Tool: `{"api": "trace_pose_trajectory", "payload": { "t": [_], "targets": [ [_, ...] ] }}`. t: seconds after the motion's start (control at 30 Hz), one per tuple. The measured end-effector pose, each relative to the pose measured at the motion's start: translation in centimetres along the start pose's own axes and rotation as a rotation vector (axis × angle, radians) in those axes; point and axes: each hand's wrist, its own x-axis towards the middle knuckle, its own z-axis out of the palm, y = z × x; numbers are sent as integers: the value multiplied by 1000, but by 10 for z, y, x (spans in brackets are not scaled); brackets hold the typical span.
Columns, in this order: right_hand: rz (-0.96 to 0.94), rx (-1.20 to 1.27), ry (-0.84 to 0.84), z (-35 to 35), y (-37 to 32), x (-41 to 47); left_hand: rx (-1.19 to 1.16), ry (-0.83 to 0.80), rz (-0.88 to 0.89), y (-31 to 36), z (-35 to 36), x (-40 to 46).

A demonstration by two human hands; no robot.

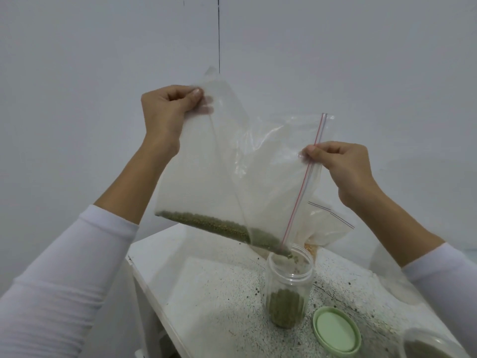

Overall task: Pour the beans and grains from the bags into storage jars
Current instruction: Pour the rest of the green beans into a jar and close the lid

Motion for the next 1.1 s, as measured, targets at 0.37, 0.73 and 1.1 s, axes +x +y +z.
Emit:
{"api": "trace_pose_trajectory", "payload": {
  "t": [0.37,0.73,1.1],
  "targets": [
    [-1,15,3,-3,5,1,33,-30,15,3,6,-1],
    [14,-10,-39,-5,4,1,46,-52,-12,0,8,1],
    [-6,7,17,-7,5,2,35,-60,16,0,7,4]
  ]
}}
